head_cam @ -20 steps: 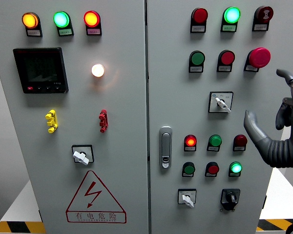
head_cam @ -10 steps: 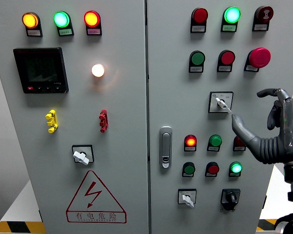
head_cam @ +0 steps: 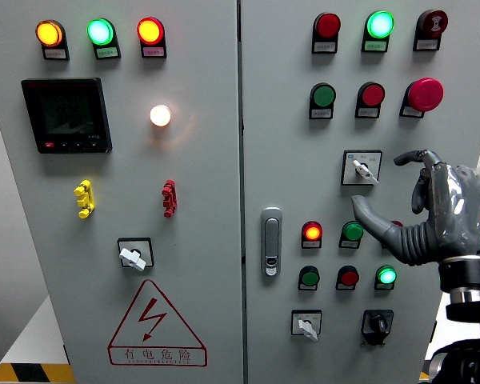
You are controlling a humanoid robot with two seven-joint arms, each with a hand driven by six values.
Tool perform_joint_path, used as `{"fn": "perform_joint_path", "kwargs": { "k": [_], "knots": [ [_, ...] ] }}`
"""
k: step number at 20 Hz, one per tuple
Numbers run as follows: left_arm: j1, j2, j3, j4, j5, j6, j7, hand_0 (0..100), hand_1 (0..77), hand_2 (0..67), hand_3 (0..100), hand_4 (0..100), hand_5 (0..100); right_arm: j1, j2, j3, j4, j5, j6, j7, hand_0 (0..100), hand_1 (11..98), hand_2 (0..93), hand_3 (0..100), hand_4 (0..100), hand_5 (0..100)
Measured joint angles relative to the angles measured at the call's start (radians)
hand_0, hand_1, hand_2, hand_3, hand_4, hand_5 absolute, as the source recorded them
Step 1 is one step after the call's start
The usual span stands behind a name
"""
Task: Rotate and turn off gray switch
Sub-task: 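Raise the right hand toward the white rotary switch on the door, then close the right hand's fingers around the white switch knob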
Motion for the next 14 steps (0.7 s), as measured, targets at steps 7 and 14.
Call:
{"fn": "perform_joint_path", "kwargs": {
  "k": [7, 14],
  "knots": [
    [0.000, 0.000, 0.000, 0.000, 0.000, 0.000, 0.000, 0, 0.0, 10.1, 22, 12, 12, 0.035, 0.0006, -0.029, -0.065, 0.003, -0.037, -0.006, 0, 48.4, 47.8, 100, 94, 100],
    [0.000, 0.000, 0.000, 0.000, 0.000, 0.000, 0.000, 0, 0.0, 10.1, 22, 12, 12, 0.055, 0.0036, -0.038, -0.098, 0.040, -0.045, -0.008, 0, 48.6, 53.7, 100, 94, 100]
  ]
}}
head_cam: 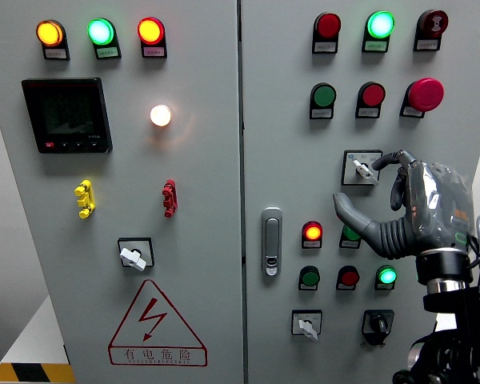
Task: Rotate and turn off gray switch
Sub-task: 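Close the right hand's fingers around the white switch knob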
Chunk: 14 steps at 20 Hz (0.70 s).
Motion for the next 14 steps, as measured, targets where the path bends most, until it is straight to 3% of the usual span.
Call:
{"fn": "perform_joint_path", "kwargs": {
  "k": [14],
  "knots": [
    [0.000, 0.000, 0.000, 0.000, 0.000, 0.000, 0.000, 0, 0.0, 10.1, 22, 12, 12, 0.006, 0.0015, 0.004, -0.029, 0.002, -0.014, 0.002, 0, 48.4, 56.4, 100, 95, 100]
  ]
}}
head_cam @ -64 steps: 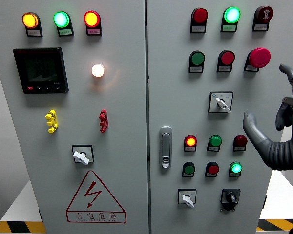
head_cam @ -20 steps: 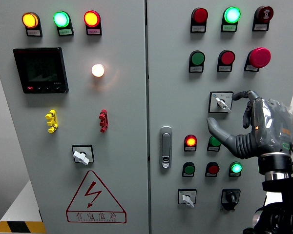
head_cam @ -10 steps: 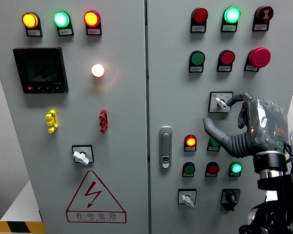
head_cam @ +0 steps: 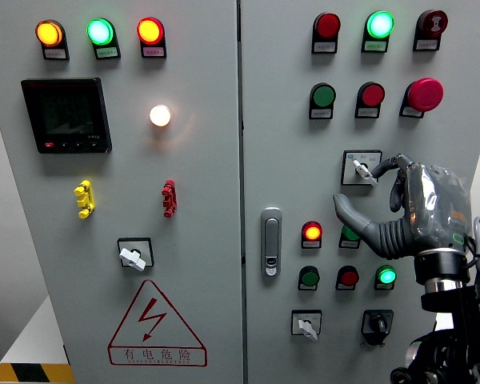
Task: Rotate and turn off gray switch
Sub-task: 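Close the right hand's fingers around the white switch knob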
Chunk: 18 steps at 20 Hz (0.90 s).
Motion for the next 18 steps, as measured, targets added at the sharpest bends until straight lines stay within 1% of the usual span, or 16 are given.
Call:
{"fn": "perform_joint_path", "kwargs": {
  "k": [2, 5, 7, 14, 18],
  "knots": [
    [0.000, 0.000, 0.000, 0.000, 0.000, 0.000, 0.000, 0, 0.0, 10.1, 22, 12, 12, 0.003, 0.0003, 0.003, -0.007, 0.000, 0.000, 0.001, 0, 48.2, 56.8, 100, 94, 100],
    [0.000, 0.000, 0.000, 0.000, 0.000, 0.000, 0.000, 0, 0.0, 10.1, 22, 12, 12, 0.022, 0.0004, 0.008, -0.025, 0.000, -0.001, 0.001, 0, 47.0, 57.3, 100, 94, 100],
    [0.000, 0.000, 0.000, 0.000, 0.000, 0.000, 0.000, 0, 0.0, 10.1, 22, 12, 12, 0.028, -0.0003, 0.009, -0.031, 0.000, -0.012, 0.001, 0, 46.1, 57.6, 100, 95, 100],
    [0.000, 0.000, 0.000, 0.000, 0.000, 0.000, 0.000, 0, 0.0, 10.1, 22, 12, 12, 0.031, -0.0024, 0.009, -0.037, -0.003, -0.029, 0.002, 0, 43.3, 60.0, 100, 95, 100],
    [0.000, 0.000, 0.000, 0.000, 0.000, 0.000, 0.000, 0, 0.0, 10.1, 22, 12, 12, 0.034, -0.0027, 0.009, -0.043, -0.007, -0.030, 0.003, 1, 42.3, 60.8, 100, 95, 100]
  ]
}}
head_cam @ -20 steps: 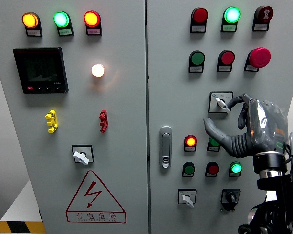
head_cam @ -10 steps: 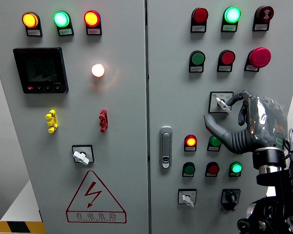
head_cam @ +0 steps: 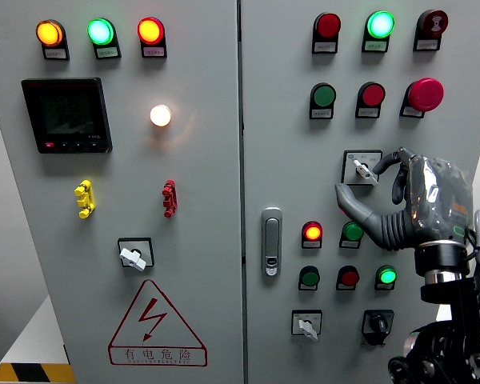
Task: Rotate and turn off gray switch
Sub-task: 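Close the right hand's fingers around the white switch knob, then rotate the gripped white switch knob with the right hand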
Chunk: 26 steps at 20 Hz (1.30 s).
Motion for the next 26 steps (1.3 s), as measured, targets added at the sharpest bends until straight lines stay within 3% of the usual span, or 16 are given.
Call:
{"fn": "perform_joint_path", "kwargs": {
  "k": [9, 26],
  "knots": [
    [0.000, 0.000, 0.000, 0.000, 0.000, 0.000, 0.000, 0, 0.0, 10.1, 22, 12, 12, 0.012, -0.0008, -0.001, -0.018, -0.008, -0.007, 0.002, 28, 38.8, 61.9, 100, 95, 100],
    [0.000, 0.000, 0.000, 0.000, 0.000, 0.000, 0.000, 0, 0.0, 10.1, 22, 12, 12, 0.025, -0.0031, 0.000, -0.041, -0.025, -0.014, 0.003, 32, 35.9, 68.9, 100, 95, 100]
  ]
}}
